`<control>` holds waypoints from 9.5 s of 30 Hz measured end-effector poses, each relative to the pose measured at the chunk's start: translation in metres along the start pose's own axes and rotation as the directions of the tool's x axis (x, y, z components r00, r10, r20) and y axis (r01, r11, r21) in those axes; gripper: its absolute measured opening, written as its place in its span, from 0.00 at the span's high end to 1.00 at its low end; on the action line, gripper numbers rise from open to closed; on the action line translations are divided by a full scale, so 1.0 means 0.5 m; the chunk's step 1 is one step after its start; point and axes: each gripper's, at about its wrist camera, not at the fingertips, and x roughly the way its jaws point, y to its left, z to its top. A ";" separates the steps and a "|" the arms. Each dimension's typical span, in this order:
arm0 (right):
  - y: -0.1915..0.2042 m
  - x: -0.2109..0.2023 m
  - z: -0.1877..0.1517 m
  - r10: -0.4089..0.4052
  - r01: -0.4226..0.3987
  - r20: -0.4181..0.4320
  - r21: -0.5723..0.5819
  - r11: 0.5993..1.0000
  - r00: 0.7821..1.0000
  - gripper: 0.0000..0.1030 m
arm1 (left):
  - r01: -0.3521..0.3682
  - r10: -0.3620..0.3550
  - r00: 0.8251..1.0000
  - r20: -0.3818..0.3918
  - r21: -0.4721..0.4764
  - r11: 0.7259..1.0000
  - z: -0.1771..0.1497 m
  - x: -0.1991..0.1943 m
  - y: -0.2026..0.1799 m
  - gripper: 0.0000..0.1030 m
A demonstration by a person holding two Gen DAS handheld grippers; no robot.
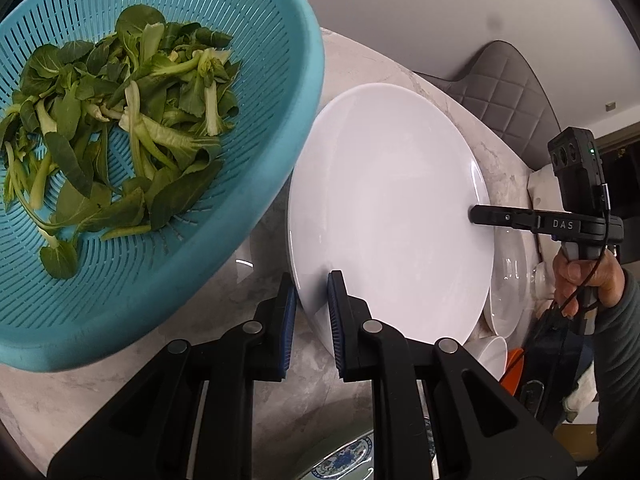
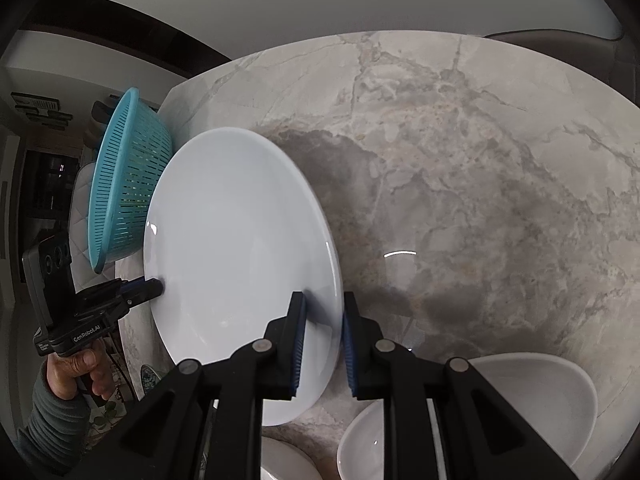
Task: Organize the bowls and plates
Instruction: 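Lift and carry the large white plate with both tools toward the table edge, then lower the large plate onto the table and open both tools, then move both tools to the smaller white plate and grip its rim, then lift the smaller white plate with both tools and carry it over the large plate, then lower the smaller plate onto the large plate and open both tools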
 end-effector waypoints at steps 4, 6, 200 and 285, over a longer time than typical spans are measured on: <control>0.009 -0.024 -0.003 -0.002 0.002 0.012 -0.002 1.000 1.000 0.81 | -0.001 0.001 1.000 0.009 0.020 1.000 0.007 -0.028 -0.020 0.87; 0.016 -0.040 -0.003 -0.002 0.002 0.019 -0.009 1.000 1.000 0.81 | 0.000 -0.001 1.000 0.015 0.027 1.000 0.008 -0.047 -0.029 0.87; -0.238 -0.225 -0.374 -0.050 -0.125 0.343 0.469 0.874 0.938 0.92 | 0.098 0.015 0.972 -0.236 0.461 0.882 -0.020 0.148 -0.478 0.91; 0.419 0.168 -0.761 -0.182 0.176 -0.014 -0.188 0.966 0.983 0.72 | -0.157 0.162 0.984 -0.079 0.066 0.985 -0.896 -0.210 0.057 0.71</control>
